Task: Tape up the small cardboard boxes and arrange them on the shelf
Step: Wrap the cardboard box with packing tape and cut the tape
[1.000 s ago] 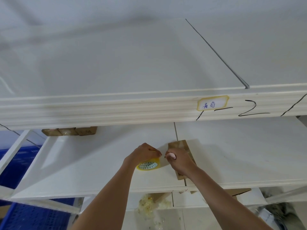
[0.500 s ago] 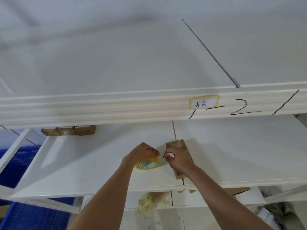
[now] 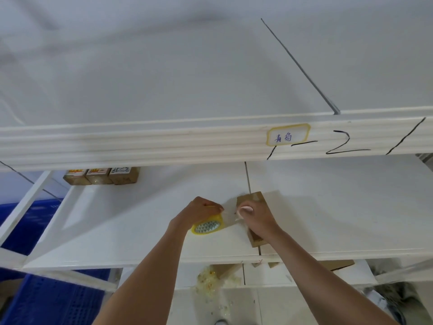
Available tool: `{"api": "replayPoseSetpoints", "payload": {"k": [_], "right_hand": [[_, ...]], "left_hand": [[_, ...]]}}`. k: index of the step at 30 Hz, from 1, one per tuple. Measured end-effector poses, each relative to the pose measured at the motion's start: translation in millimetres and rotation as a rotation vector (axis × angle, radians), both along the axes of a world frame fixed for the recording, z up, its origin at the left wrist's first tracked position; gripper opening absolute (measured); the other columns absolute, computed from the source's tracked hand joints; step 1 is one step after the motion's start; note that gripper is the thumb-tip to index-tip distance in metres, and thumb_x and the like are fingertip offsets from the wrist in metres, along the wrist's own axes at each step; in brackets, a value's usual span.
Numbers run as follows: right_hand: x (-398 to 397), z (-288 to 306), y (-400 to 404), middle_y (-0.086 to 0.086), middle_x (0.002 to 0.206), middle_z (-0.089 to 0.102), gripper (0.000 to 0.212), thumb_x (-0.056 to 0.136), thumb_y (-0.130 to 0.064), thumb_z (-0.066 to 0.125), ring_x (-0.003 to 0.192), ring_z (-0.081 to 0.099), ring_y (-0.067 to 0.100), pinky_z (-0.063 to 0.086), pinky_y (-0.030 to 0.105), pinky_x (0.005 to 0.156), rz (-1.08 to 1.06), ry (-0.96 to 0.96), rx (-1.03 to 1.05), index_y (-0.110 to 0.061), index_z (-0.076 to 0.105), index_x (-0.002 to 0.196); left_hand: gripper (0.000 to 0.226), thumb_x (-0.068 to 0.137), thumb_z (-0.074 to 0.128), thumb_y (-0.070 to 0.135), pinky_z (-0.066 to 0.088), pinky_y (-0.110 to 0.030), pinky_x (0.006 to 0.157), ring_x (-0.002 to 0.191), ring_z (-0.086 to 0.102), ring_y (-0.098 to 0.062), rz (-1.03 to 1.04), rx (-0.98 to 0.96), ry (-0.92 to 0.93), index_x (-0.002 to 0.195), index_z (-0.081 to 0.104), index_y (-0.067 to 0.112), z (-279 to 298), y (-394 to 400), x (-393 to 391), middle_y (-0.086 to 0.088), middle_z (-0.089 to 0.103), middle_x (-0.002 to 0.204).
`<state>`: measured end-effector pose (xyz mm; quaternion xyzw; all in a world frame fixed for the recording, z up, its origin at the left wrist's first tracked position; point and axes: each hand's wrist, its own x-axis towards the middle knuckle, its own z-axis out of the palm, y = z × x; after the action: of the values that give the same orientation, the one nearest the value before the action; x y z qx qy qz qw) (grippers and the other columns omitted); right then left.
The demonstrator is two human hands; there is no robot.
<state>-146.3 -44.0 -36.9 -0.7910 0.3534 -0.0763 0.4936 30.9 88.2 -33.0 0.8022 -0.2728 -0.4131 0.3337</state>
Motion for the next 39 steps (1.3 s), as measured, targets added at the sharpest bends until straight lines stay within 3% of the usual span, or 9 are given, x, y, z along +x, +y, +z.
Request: {"api": "replayPoseSetpoints", "payload": {"k": [5, 8, 17, 21, 28, 31, 33, 35, 39], "right_hand": [[-6, 12, -12, 0.003, 0.086, 0.071, 0.010, 0.095, -0.016, 0.064, 0.065, 0.066, 0.013, 0.053, 0.027, 0.058, -0.405, -0.245, 0.338, -0.016, 0.073, 0.101], [-16, 12, -33, 0.002, 0.090, 0.071, 0.017, 0.095, -0.027, 0.062, 0.080, 0.069, 0.019, 0.055, 0.030, 0.061, -0.450, -0.154, 0.112, -0.011, 0.065, 0.100], [-61, -21, -68, 0.010, 0.099, 0.067, 0.024, 0.099, -0.029, 0.064, 0.069, 0.056, 0.016, 0.039, 0.020, 0.051, -0.469, 0.194, -0.214, -0.008, 0.057, 0.110], [-73, -28, -67, 0.011, 0.098, 0.064, 0.018, 0.099, -0.027, 0.064, 0.072, 0.069, 0.030, 0.058, 0.033, 0.060, -0.492, 0.262, -0.139, -0.012, 0.056, 0.105], [-75, -5, -59, 0.014, 0.127, 0.057, 0.040, 0.103, -0.041, 0.049, 0.119, 0.053, 0.032, 0.049, 0.043, 0.092, -0.338, 0.710, -0.524, -0.009, 0.057, 0.126], [-45, 27, -41, 0.012, 0.126, 0.059, 0.033, 0.103, -0.033, 0.046, 0.117, 0.053, 0.027, 0.046, 0.042, 0.100, -0.181, 0.633, -0.702, -0.008, 0.058, 0.121], [-20, 45, -24, 0.010, 0.110, 0.067, 0.030, 0.103, -0.028, 0.047, 0.103, 0.062, 0.024, 0.053, 0.040, 0.092, -0.068, 0.373, -0.546, -0.007, 0.066, 0.111], [0, 59, -4, 0.014, 0.098, 0.072, 0.036, 0.103, -0.032, 0.050, 0.091, 0.069, 0.027, 0.058, 0.041, 0.085, -0.021, 0.201, -0.168, -0.002, 0.070, 0.101], [17, 71, 19, 0.009, 0.092, 0.074, 0.038, 0.101, -0.036, 0.059, 0.078, 0.073, 0.019, 0.063, 0.030, 0.068, 0.044, 0.163, 0.224, 0.001, 0.069, 0.106]], "left_hand": [[0.011, 0.084, 0.076, 0.034, 0.059, -0.032, 0.088, 0.094, 0.071, -0.014, 0.005, -0.049, 0.025, 0.089, 0.081, 0.042, 1, 7, -1, 0.012, 0.076, 0.100], [0.012, 0.084, 0.077, 0.032, 0.060, -0.035, 0.089, 0.093, 0.073, -0.015, 0.010, -0.082, 0.034, 0.091, 0.081, 0.041, 1, 11, -3, 0.010, 0.077, 0.098], [0.014, 0.084, 0.078, 0.030, 0.060, -0.026, 0.076, 0.088, 0.074, -0.012, 0.034, -0.138, 0.022, 0.095, 0.081, 0.039, 18, 10, -13, 0.011, 0.077, 0.097], [0.014, 0.085, 0.078, 0.029, 0.058, -0.022, 0.071, 0.085, 0.074, -0.009, 0.062, -0.184, 0.029, 0.095, 0.081, 0.039, 26, 17, -12, 0.013, 0.076, 0.094], [0.012, 0.087, 0.077, 0.033, 0.054, -0.018, 0.064, 0.085, 0.072, -0.012, 0.126, -0.247, 0.044, 0.095, 0.080, 0.042, 35, 24, -20, 0.009, 0.075, 0.097], [0.012, 0.088, 0.077, 0.033, 0.054, -0.018, 0.064, 0.088, 0.071, -0.014, 0.147, -0.258, 0.039, 0.095, 0.080, 0.042, 36, 25, -25, 0.008, 0.074, 0.098], [0.011, 0.088, 0.077, 0.034, 0.054, -0.018, 0.063, 0.088, 0.071, -0.014, 0.153, -0.263, 0.036, 0.095, 0.080, 0.042, 38, 24, -29, 0.007, 0.074, 0.099], [0.012, 0.087, 0.077, 0.035, 0.055, -0.019, 0.064, 0.086, 0.073, -0.014, 0.157, -0.263, 0.038, 0.096, 0.080, 0.042, 41, 22, -34, 0.005, 0.074, 0.099], [0.013, 0.088, 0.075, 0.035, 0.057, -0.021, 0.065, 0.082, 0.074, -0.012, 0.165, -0.240, 0.000, 0.095, 0.079, 0.045, 47, 25, -40, 0.007, 0.076, 0.093]]}}
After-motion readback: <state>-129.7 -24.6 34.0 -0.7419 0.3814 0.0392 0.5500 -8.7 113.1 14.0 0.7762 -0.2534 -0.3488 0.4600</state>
